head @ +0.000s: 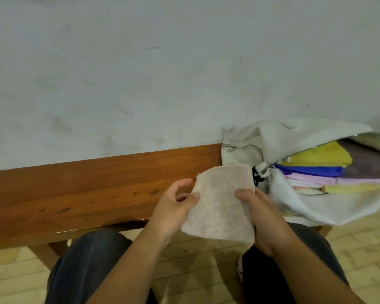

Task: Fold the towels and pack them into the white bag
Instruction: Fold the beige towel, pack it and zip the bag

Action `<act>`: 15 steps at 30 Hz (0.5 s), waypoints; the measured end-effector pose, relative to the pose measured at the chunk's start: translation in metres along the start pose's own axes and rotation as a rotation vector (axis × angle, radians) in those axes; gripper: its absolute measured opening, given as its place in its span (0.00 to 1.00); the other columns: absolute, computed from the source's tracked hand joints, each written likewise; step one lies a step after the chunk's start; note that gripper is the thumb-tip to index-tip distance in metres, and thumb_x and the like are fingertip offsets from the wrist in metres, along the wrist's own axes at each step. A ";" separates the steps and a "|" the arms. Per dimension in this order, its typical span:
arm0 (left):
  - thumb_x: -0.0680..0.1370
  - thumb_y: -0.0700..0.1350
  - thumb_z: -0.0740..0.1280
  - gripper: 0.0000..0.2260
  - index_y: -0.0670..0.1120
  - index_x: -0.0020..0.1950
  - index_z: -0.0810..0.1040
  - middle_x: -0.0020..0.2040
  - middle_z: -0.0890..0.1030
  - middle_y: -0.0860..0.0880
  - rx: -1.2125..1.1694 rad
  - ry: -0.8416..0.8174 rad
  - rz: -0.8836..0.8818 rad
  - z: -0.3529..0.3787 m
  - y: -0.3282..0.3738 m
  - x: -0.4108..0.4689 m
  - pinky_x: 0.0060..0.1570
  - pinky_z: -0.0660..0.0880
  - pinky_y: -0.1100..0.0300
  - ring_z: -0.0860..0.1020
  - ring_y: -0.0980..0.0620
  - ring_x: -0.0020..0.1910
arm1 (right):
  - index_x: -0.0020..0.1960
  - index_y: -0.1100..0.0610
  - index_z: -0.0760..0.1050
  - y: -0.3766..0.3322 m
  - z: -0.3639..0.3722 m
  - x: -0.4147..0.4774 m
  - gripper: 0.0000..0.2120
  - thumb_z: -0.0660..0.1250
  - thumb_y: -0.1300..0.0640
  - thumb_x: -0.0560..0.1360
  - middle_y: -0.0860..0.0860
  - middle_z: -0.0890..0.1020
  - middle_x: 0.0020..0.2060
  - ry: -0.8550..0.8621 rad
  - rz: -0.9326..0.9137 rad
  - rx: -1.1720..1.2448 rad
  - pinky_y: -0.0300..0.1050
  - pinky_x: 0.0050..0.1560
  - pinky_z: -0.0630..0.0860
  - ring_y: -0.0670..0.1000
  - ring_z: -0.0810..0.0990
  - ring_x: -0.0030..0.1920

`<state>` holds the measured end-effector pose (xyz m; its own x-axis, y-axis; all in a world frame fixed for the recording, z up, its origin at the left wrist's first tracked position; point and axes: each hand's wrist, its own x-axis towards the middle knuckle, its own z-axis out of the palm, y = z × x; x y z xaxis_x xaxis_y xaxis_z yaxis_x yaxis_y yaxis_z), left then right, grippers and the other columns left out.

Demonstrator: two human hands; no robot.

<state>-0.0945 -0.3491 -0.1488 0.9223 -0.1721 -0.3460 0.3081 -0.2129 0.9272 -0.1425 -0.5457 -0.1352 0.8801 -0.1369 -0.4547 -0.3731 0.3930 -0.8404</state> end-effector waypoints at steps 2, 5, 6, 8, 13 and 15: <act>0.80 0.50 0.70 0.15 0.61 0.65 0.74 0.52 0.84 0.56 0.001 -0.001 0.058 0.015 0.011 -0.009 0.36 0.79 0.66 0.85 0.59 0.45 | 0.63 0.45 0.76 -0.005 -0.020 -0.011 0.13 0.67 0.55 0.80 0.50 0.86 0.54 0.028 -0.024 -0.017 0.61 0.53 0.83 0.56 0.86 0.53; 0.81 0.48 0.69 0.12 0.60 0.62 0.74 0.50 0.86 0.56 0.038 -0.043 0.118 0.043 0.028 -0.019 0.37 0.78 0.67 0.85 0.58 0.45 | 0.62 0.46 0.78 -0.019 -0.054 -0.026 0.12 0.66 0.57 0.81 0.50 0.87 0.51 0.077 -0.078 -0.045 0.56 0.46 0.84 0.54 0.87 0.50; 0.81 0.48 0.68 0.11 0.60 0.62 0.74 0.50 0.86 0.56 0.055 -0.067 0.128 0.053 0.033 -0.022 0.39 0.79 0.65 0.85 0.57 0.46 | 0.61 0.47 0.78 -0.025 -0.067 -0.030 0.12 0.66 0.58 0.81 0.51 0.87 0.51 0.099 -0.094 -0.048 0.55 0.45 0.83 0.55 0.87 0.50; 0.81 0.47 0.68 0.10 0.60 0.60 0.76 0.51 0.86 0.54 0.100 -0.118 0.162 0.076 0.041 -0.025 0.46 0.80 0.57 0.85 0.54 0.47 | 0.62 0.49 0.79 -0.037 -0.093 -0.038 0.13 0.66 0.59 0.80 0.52 0.87 0.51 0.143 -0.112 -0.050 0.56 0.46 0.83 0.56 0.87 0.50; 0.82 0.48 0.67 0.10 0.64 0.55 0.80 0.46 0.81 0.60 0.235 -0.223 0.270 0.134 0.066 -0.030 0.42 0.79 0.66 0.80 0.59 0.41 | 0.59 0.54 0.81 -0.063 -0.155 -0.051 0.10 0.67 0.60 0.79 0.56 0.87 0.50 0.260 -0.151 -0.143 0.57 0.47 0.82 0.59 0.87 0.49; 0.82 0.49 0.66 0.11 0.66 0.57 0.79 0.47 0.81 0.58 0.281 -0.268 0.293 0.156 0.078 -0.029 0.41 0.79 0.66 0.80 0.59 0.38 | 0.58 0.54 0.82 -0.074 -0.177 -0.053 0.09 0.66 0.59 0.80 0.56 0.87 0.50 0.295 -0.166 -0.198 0.59 0.50 0.82 0.59 0.86 0.50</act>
<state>-0.1339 -0.5107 -0.0891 0.8569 -0.4976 -0.1347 -0.0648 -0.3633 0.9294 -0.2139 -0.7281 -0.1008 0.8219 -0.4506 -0.3486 -0.3076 0.1640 -0.9373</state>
